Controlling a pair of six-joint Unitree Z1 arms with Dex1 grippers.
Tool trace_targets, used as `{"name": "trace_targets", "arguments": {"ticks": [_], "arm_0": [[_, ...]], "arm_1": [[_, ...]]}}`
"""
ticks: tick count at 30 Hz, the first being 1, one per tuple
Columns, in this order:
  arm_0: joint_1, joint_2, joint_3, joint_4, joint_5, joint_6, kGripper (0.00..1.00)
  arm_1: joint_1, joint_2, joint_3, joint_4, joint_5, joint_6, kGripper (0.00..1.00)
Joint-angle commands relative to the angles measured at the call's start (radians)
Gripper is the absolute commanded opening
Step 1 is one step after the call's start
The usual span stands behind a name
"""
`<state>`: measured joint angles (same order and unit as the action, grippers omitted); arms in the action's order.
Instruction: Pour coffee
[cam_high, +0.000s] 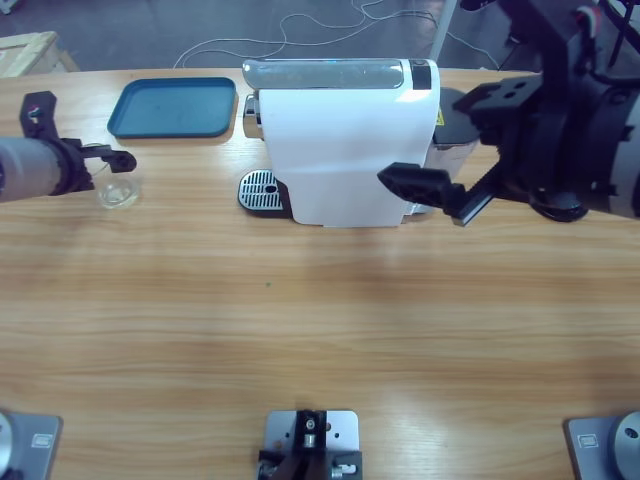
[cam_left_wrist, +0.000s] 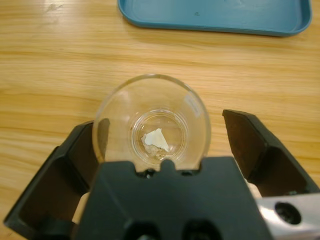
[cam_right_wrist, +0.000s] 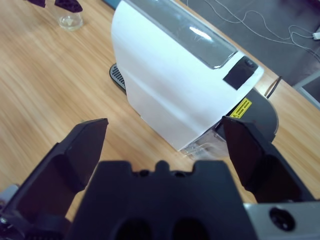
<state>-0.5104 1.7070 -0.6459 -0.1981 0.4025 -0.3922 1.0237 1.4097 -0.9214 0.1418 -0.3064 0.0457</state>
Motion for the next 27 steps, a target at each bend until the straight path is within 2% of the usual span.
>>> {"name": "trace_targets", "arguments": {"ticks": [1, 6, 7, 9, 14, 15, 16, 19, 21, 24, 27], "arm_0": [[0.007, 0.077, 0.027, -0.049, -0.002, -0.002, 0.920], [0.007, 0.077, 0.034, -0.049, 0.000, 0.009, 0.338], [0.007, 0.078, 0.034, -0.049, 0.001, 0.013, 0.303], [0.007, 0.081, 0.035, -0.049, 0.007, 0.019, 0.264], [-0.022, 0.038, 0.035, -0.042, -0.036, 0.081, 0.260], [-0.035, 0.006, 0.035, -0.033, -0.080, 0.105, 0.255], [-0.053, -0.041, 0.032, -0.022, -0.152, 0.148, 0.188], [-0.074, -0.134, 0.001, 0.038, -0.345, 0.236, 0.178], [-0.074, -0.180, -0.013, 0.057, -0.462, 0.313, 0.128], [-0.074, -0.191, -0.043, 0.057, -0.516, 0.417, 0.100], [-0.074, -0.089, -0.113, 0.053, -0.533, 0.489, 0.103]], "arm_1": [[0.005, 0.046, 0.036, -0.020, -0.029, 0.003, 1.000], [-0.007, 0.063, 0.035, -0.040, -0.030, 0.003, 1.000], [-0.007, 0.065, 0.035, -0.041, -0.030, 0.003, 1.000], [-0.007, 0.070, 0.035, -0.046, -0.029, 0.003, 1.000], [-0.011, 0.056, 0.032, -0.046, -0.045, 0.000, 1.000], [-0.015, 0.045, 0.031, -0.041, -0.045, -0.003, 0.999], [-0.019, 0.030, 0.030, -0.031, -0.046, -0.007, 0.996], [-0.040, -0.028, 0.030, 0.014, -0.046, -0.017, 0.991], [-0.048, -0.067, 0.035, 0.046, -0.053, -0.023, 0.991], [-0.061, -0.121, 0.049, 0.090, -0.062, -0.027, 0.991], [-0.070, -0.178, 0.074, 0.130, -0.072, -0.033, 0.991]]}}
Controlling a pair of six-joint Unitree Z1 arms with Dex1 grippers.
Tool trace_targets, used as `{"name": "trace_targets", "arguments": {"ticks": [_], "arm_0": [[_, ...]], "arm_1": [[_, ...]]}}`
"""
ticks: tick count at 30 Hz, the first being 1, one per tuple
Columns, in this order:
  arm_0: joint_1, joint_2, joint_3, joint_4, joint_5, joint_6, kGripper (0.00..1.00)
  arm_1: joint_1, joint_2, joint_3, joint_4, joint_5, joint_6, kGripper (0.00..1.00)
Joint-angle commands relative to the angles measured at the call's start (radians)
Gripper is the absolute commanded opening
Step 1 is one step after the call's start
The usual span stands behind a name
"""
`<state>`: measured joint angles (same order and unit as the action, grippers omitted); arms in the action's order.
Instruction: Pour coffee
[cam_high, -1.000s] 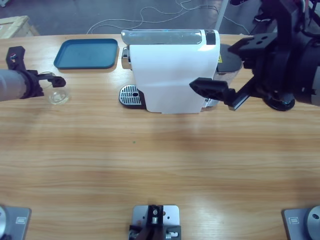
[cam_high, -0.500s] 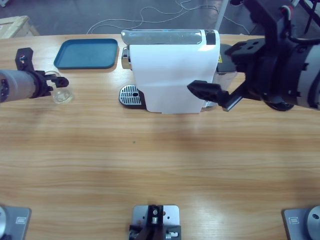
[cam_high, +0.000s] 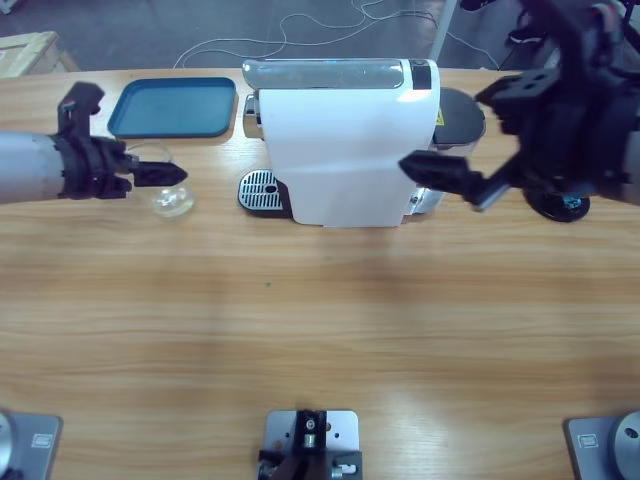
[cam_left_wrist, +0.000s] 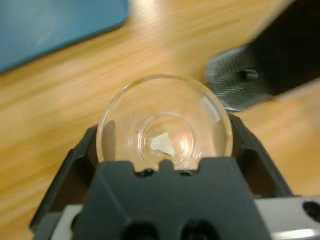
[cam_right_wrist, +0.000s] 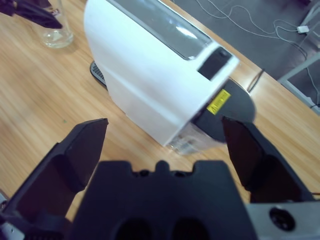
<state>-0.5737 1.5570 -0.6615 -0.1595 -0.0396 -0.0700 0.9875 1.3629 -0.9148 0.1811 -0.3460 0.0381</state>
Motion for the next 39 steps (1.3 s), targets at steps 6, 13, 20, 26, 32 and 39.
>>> {"name": "trace_targets", "arguments": {"ticks": [6, 13, 20, 26, 32, 39], "arm_0": [[-0.011, 0.274, -0.214, -0.035, -0.113, 0.179, 0.103], [-0.028, 0.332, -0.222, -0.075, -0.138, 0.179, 0.108], [-0.052, 0.286, -0.210, -0.074, -0.138, 0.179, 0.108], [-0.096, 0.329, -0.222, -0.084, -0.154, 0.178, 0.121], [-0.131, 0.347, -0.221, -0.103, -0.155, 0.174, 0.156], [-0.132, 0.333, -0.198, -0.097, -0.150, 0.170, 0.990]], "arm_1": [[-0.042, -0.212, 0.098, 0.152, -0.050, -0.038, 0.991], [-0.067, -0.246, 0.113, 0.170, -0.050, -0.055, 0.994], [-0.069, -0.240, 0.111, 0.167, -0.048, -0.057, 0.994], [-0.069, -0.235, 0.115, 0.164, -0.049, -0.057, 0.996], [-0.070, -0.239, 0.119, 0.164, -0.050, -0.057, 0.991], [-0.070, -0.260, 0.129, 0.169, -0.051, -0.055, 0.991]]}}
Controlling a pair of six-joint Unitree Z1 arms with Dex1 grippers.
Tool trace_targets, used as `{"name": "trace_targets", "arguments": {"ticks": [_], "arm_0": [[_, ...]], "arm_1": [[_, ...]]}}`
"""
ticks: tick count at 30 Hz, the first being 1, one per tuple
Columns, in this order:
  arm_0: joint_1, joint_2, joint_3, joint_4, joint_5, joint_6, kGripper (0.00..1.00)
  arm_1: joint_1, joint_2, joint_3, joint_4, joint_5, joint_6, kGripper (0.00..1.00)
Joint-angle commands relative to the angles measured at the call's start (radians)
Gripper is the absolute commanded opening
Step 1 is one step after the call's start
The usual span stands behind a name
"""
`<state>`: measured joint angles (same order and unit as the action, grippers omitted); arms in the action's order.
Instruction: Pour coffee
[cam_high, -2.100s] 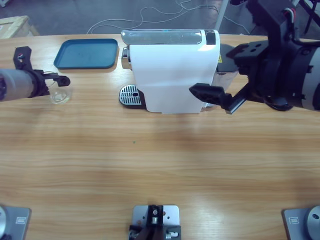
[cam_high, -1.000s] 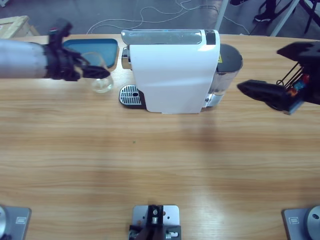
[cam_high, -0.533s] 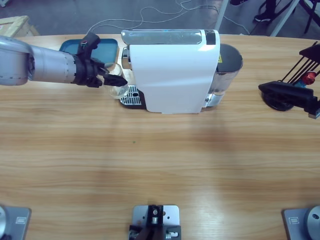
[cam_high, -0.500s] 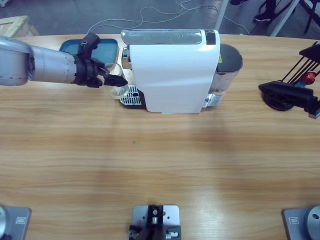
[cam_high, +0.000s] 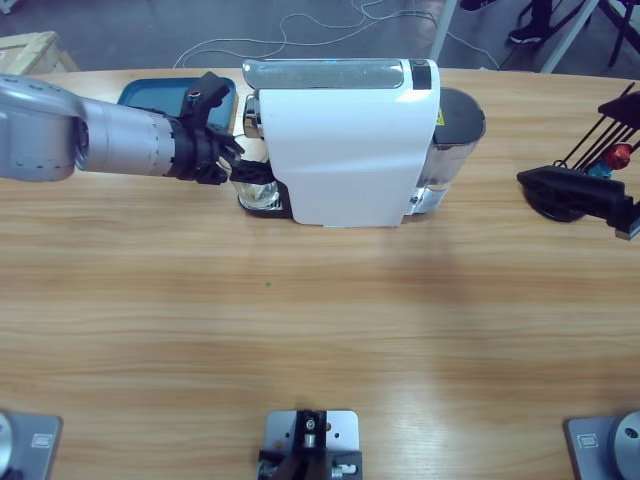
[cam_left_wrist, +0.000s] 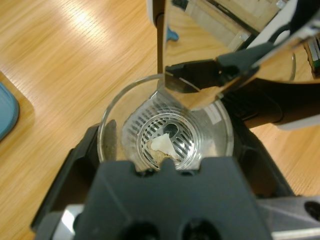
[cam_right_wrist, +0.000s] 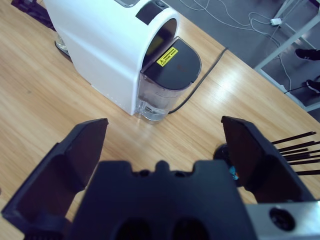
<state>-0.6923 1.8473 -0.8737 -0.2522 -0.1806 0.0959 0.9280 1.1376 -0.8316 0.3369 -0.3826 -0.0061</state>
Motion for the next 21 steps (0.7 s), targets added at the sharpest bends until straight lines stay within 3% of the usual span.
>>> {"name": "trace_targets", "arguments": {"ticks": [1, 11, 14, 21], "arm_0": [[-0.014, 0.038, 0.020, -0.002, -0.006, 0.004, 0.989], [-0.013, -0.097, 0.096, 0.010, 0.039, 0.004, 0.989], [-0.014, -0.177, 0.139, 0.041, 0.040, 0.003, 0.989], [-0.014, -0.419, 0.203, 0.255, 0.071, -0.003, 0.990]], "arm_1": [[-0.011, -0.037, 0.047, 0.013, -0.014, -0.011, 0.991], [-0.011, -0.041, 0.032, 0.019, -0.007, -0.011, 1.000], [-0.011, -0.025, 0.014, 0.039, 0.035, -0.007, 1.000], [-0.011, 0.044, -0.096, 0.174, 0.109, 0.031, 1.000]]}}
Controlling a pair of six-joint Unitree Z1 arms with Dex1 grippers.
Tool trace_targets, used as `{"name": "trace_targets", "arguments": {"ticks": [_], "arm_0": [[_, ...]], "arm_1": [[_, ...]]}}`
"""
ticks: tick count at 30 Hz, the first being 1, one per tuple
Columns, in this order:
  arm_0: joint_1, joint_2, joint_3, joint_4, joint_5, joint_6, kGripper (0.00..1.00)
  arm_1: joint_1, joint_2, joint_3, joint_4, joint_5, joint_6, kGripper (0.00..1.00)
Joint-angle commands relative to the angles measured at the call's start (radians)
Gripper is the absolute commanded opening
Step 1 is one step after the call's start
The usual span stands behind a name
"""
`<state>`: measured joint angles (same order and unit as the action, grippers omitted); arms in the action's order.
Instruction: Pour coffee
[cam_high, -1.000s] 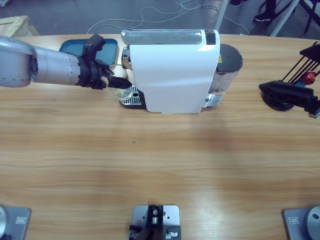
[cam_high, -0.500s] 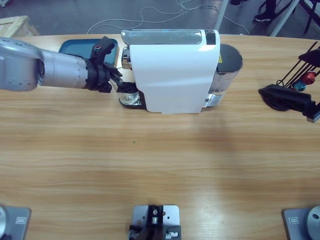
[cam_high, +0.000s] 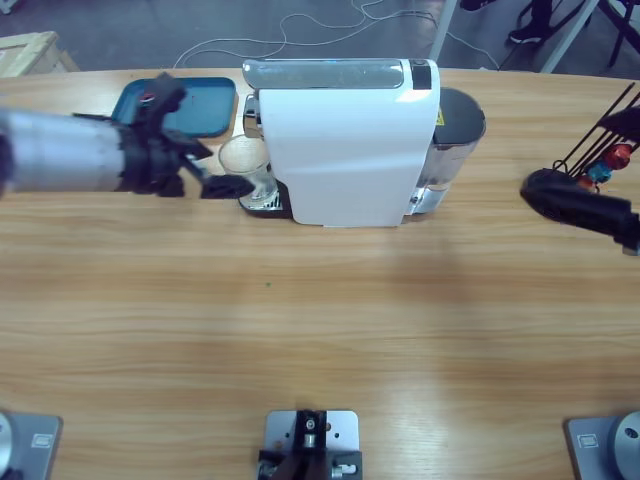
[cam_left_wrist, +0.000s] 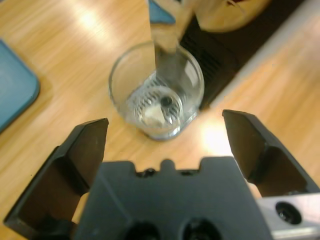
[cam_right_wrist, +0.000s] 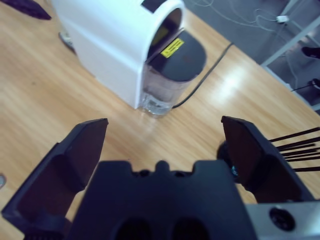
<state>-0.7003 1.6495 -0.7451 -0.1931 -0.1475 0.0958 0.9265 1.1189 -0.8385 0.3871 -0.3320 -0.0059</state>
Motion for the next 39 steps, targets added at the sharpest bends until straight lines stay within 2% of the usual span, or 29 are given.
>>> {"name": "trace_targets", "arguments": {"ticks": [1, 3, 4, 6, 7, 8, 11, 16, 21, 30, 39], "arm_0": [[-0.006, -0.269, 0.082, 0.225, 0.054, -0.014, 0.989], [-0.006, -0.390, 0.102, 0.300, 0.093, -0.043, 0.989], [-0.006, -0.462, 0.113, 0.338, 0.116, -0.054, 0.987], [-0.005, -0.578, 0.135, 0.377, 0.152, -0.067, 0.989], [-0.006, -0.649, 0.131, 0.414, 0.170, -0.068, 0.990], [-0.007, -0.706, 0.129, 0.441, 0.180, -0.070, 0.989], [-0.007, -0.836, 0.166, 0.461, 0.215, -0.111, 0.977], [-0.005, -0.775, 0.208, 0.445, 0.236, -0.150, 0.954], [-0.007, -0.752, 0.214, 0.431, 0.240, -0.157, 0.954], [-0.007, -0.726, 0.212, 0.425, 0.238, -0.158, 0.954], [-0.007, -0.726, 0.211, 0.425, 0.238, -0.159, 0.945]], "arm_1": [[-0.009, 0.079, -0.120, 0.148, 0.068, 0.036, 1.000], [-0.009, 0.121, -0.191, 0.196, 0.087, 0.049, 0.997], [-0.009, 0.139, -0.227, 0.217, 0.097, 0.052, 0.870], [-0.009, 0.159, -0.267, 0.234, 0.108, 0.046, 0.426], [-0.011, 0.180, -0.296, 0.245, 0.121, 0.039, 0.042], [-0.023, 0.203, -0.324, 0.255, 0.121, 0.038, 0.000], [-0.106, 0.336, -0.470, 0.303, 0.116, 0.036, 0.000], [-0.263, 0.644, -0.831, 0.470, 0.193, -0.034, 0.000], [-0.324, 0.823, -1.041, 0.580, 0.203, -0.037, 0.000], [-0.276, 0.899, -1.163, 0.683, 0.200, -0.019, 0.000], [-0.237, 0.903, -1.166, 0.705, 0.200, -0.003, 0.000]]}}
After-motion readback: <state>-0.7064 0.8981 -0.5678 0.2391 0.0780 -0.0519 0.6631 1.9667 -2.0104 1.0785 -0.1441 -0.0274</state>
